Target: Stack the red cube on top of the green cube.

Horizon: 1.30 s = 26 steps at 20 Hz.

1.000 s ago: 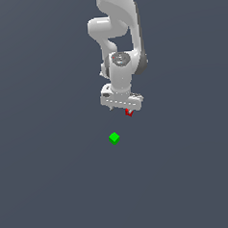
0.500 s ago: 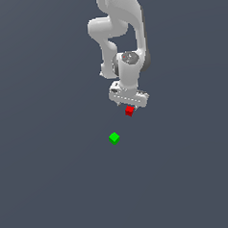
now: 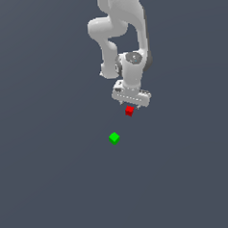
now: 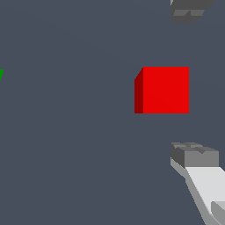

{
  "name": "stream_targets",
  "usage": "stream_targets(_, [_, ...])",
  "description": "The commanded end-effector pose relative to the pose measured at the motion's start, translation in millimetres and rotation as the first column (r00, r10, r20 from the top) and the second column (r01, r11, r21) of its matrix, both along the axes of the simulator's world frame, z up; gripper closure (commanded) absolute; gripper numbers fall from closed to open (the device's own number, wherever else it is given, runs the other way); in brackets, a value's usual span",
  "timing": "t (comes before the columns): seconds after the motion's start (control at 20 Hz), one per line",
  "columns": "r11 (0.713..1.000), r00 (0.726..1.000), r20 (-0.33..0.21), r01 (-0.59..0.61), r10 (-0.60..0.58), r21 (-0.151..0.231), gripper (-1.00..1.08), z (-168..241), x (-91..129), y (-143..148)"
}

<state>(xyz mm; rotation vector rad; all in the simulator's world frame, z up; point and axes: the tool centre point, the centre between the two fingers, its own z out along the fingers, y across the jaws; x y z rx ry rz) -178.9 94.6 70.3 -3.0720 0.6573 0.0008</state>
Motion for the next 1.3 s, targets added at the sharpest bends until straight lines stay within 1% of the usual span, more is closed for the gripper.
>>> stream_targets(0.0, [1.0,1.0,0.0,0.0,0.0,0.0,-0.92,0.0,0.0,-0.1])
stream_targets(0.3, [1.0,1.0,0.0,0.0,0.0,0.0,-0.92,-8.4,-0.4,0.1])
stream_targets(0.8, [1.0,1.0,0.0,0.002,-0.002,0.0,-0.92,-44.2,-0.9,0.5])
stream_targets(1.05, [1.0,1.0,0.001,0.002,-0.002,0.0,-0.92,-49.6,-0.8,0.4])
stream_targets(1.1, [1.0,1.0,0.001,0.002,-0.002,0.0,1.08,-49.6,-0.8,0.4])
stream_targets(1.25, [1.0,1.0,0.001,0.002,-0.002,0.0,1.08,-49.6,-0.8,0.4])
